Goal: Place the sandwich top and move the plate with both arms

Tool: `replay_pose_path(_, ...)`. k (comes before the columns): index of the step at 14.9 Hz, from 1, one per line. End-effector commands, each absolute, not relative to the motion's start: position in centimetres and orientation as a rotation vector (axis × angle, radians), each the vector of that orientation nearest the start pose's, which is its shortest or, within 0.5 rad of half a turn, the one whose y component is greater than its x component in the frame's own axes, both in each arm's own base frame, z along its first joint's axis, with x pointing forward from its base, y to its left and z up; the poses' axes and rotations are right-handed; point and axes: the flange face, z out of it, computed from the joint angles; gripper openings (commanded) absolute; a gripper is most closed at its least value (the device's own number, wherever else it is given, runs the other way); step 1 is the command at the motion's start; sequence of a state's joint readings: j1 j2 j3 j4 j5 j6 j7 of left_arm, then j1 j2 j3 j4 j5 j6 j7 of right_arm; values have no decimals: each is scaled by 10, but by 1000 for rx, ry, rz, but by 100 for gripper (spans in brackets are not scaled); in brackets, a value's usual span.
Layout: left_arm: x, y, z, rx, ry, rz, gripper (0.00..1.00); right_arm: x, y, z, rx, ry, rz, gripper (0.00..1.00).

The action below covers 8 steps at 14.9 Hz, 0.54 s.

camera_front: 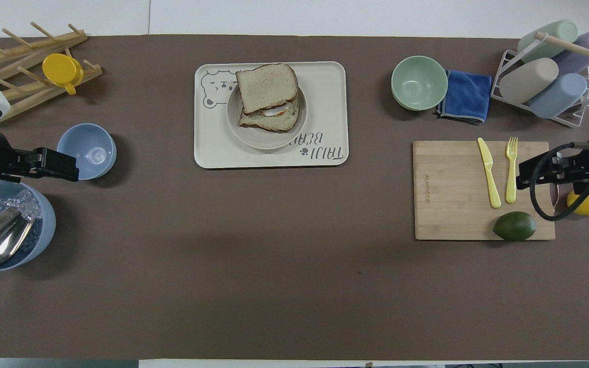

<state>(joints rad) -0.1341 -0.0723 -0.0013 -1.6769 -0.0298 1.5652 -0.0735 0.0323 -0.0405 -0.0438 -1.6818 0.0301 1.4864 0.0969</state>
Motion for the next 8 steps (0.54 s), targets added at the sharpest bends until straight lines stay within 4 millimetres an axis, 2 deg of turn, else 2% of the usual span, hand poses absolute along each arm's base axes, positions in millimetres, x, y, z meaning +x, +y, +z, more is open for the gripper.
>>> replay_pose_path(1,522,-69,621,-3166,87,45,100,525,-5,589,-3099,151,252,100)
replay_pose_path(4,516,-69,614,-3162,87,106,100,525,-5,589,-3099,154,252,100)
replay_pose_path(8,518,-70,618,-3163,92,87,100,525,-5,589,-3099,154,252,100)
